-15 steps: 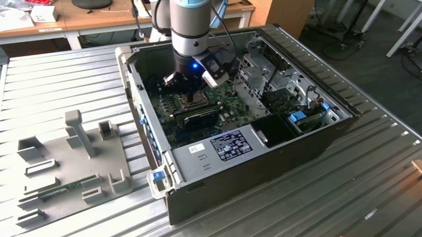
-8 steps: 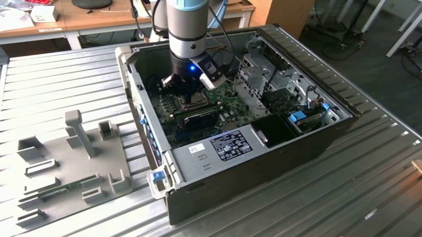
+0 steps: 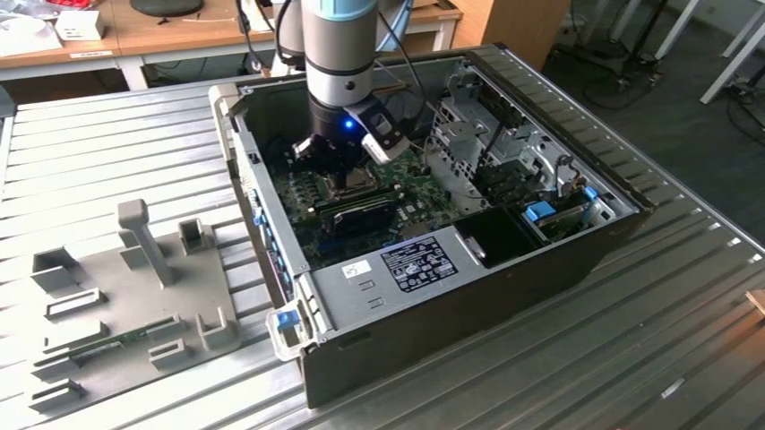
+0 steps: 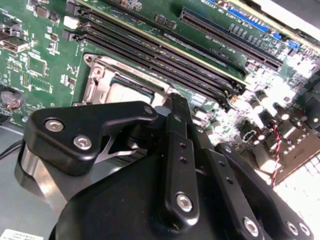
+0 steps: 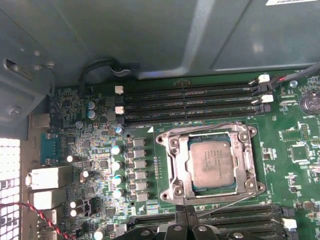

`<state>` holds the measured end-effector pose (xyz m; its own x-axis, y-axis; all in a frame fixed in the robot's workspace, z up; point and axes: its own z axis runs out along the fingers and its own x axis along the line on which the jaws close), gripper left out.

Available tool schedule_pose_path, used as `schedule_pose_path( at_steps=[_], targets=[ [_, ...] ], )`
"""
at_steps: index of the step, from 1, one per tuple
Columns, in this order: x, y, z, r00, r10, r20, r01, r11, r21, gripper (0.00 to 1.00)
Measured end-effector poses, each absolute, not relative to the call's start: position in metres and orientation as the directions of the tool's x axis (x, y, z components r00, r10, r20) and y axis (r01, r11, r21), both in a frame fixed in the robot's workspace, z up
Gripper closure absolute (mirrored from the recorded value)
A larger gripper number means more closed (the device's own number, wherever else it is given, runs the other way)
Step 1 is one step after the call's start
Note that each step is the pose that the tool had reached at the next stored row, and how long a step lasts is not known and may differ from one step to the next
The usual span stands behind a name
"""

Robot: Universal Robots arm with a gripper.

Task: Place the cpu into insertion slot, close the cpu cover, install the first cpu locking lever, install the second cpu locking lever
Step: 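Install the second cpu locking lever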

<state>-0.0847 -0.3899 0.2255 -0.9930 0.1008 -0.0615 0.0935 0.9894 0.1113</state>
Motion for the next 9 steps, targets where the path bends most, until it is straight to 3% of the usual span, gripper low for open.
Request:
schedule_pose_path(
  at_steps=[9],
  targets=[
    [-0.085,-0.3899,0.2234,-0.993,0.101,-0.062,0.093,0.989,0.111,0.9]
  ],
)
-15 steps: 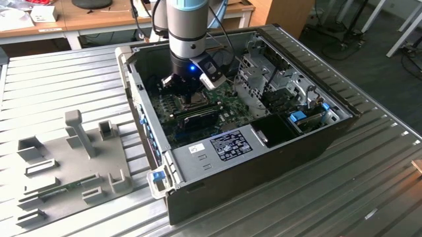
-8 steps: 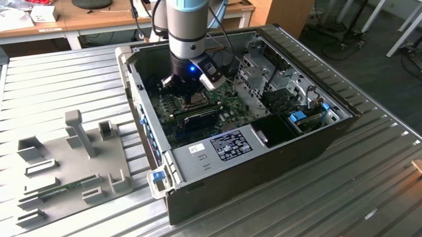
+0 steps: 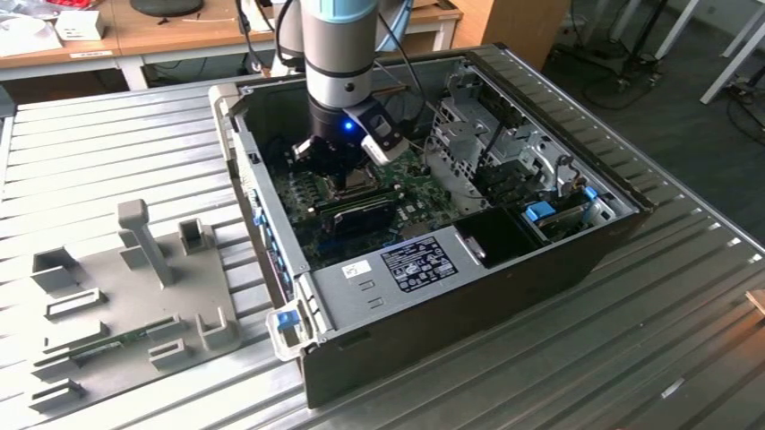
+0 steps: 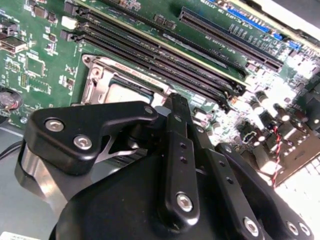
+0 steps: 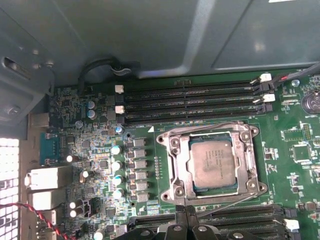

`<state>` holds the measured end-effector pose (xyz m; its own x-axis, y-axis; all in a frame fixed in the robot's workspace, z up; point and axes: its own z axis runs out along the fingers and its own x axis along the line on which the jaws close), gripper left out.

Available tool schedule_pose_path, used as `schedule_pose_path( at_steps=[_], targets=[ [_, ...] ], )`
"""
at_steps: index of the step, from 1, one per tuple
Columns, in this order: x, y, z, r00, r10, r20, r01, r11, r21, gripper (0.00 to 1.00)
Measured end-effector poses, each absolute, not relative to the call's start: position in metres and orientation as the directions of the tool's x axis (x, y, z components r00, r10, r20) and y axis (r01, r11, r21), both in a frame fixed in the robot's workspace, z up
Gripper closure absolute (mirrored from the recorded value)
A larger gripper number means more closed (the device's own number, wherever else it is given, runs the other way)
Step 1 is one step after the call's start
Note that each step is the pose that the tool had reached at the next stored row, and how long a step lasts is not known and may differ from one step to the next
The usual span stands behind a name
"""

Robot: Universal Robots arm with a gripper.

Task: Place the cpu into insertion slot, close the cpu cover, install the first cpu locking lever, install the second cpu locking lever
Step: 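Install the second cpu locking lever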

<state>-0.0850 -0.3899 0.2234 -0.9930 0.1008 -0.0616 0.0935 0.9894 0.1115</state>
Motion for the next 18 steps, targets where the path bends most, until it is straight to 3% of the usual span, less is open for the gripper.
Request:
schedule_pose_path(
  at_steps=[18],
  targets=[
    [-0.0868,-0.3899,0.2184,-0.993,0.101,-0.061,0.094,0.989,0.111,0.9]
  ],
)
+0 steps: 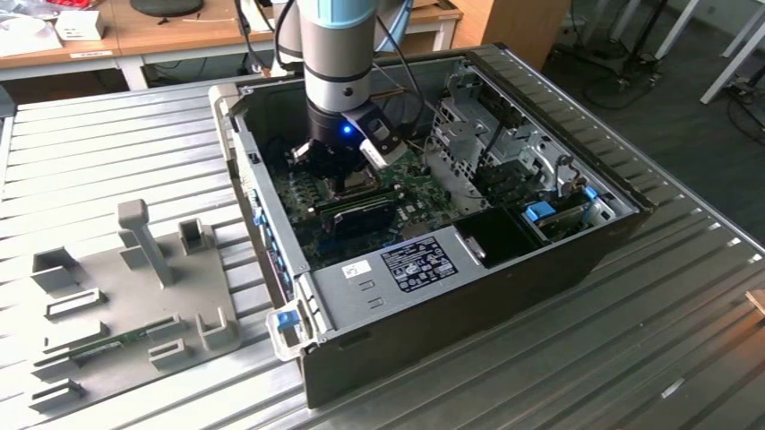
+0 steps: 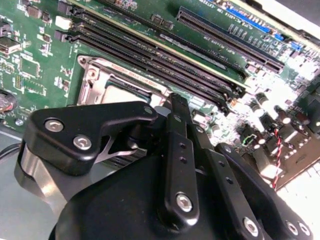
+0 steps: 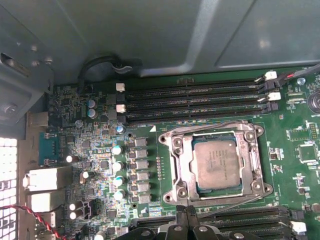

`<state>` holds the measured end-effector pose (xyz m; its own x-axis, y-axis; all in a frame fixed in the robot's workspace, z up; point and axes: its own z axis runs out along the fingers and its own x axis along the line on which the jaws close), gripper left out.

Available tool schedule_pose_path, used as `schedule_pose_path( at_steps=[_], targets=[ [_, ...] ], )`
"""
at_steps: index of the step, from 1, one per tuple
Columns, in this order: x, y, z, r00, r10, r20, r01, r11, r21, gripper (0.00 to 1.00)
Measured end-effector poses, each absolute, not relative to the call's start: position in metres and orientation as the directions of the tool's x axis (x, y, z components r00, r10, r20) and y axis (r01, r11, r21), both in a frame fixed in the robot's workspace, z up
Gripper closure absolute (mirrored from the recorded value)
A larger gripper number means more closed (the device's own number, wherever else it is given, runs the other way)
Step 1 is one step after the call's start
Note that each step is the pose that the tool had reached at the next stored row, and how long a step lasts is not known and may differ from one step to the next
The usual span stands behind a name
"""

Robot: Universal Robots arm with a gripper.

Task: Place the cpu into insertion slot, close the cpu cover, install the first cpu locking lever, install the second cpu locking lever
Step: 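Install the second cpu locking lever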

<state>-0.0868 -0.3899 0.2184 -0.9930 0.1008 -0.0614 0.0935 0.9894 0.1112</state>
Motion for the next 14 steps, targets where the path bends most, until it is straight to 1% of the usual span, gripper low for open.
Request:
schedule_pose_path(
  at_steps=[14],
  targets=[
    [-0.0868,-0.3899,0.2165,-0.993,0.101,-0.061,0.093,0.989,0.111,0.9]
  ],
)
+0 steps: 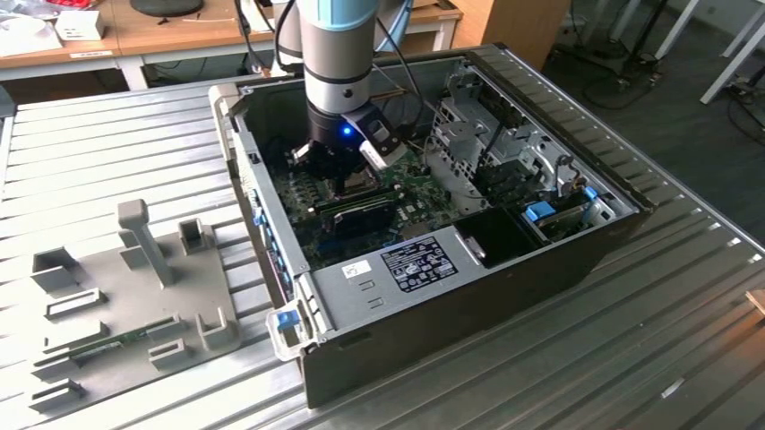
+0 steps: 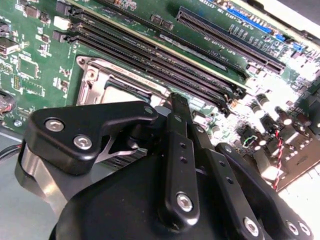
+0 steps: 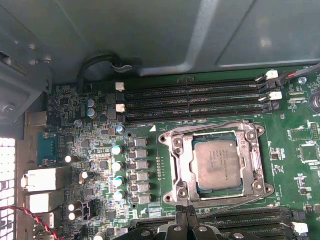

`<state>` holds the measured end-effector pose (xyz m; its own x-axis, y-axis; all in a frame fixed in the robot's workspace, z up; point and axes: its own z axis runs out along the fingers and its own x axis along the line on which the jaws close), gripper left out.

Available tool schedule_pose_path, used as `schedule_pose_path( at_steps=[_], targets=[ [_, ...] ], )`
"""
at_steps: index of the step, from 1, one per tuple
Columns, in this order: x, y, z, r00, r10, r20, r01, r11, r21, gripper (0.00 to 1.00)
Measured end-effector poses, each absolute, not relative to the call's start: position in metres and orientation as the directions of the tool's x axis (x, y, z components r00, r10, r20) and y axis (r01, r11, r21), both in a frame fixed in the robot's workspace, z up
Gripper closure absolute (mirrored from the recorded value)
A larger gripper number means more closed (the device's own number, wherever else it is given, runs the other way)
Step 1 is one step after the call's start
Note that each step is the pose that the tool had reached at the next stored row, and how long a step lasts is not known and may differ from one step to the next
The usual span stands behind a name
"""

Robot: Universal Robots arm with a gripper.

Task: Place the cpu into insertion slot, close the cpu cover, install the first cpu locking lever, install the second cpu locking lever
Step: 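Install the second cpu locking lever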

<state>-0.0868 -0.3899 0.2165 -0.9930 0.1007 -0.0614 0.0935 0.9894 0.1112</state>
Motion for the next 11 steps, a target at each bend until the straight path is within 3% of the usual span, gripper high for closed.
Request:
schedule_pose_path(
  at_steps=[11],
  targets=[
    [-0.0874,-0.3899,0.2149,-0.993,0.101,-0.061,0.093,0.989,0.111,0.9]
  ],
)
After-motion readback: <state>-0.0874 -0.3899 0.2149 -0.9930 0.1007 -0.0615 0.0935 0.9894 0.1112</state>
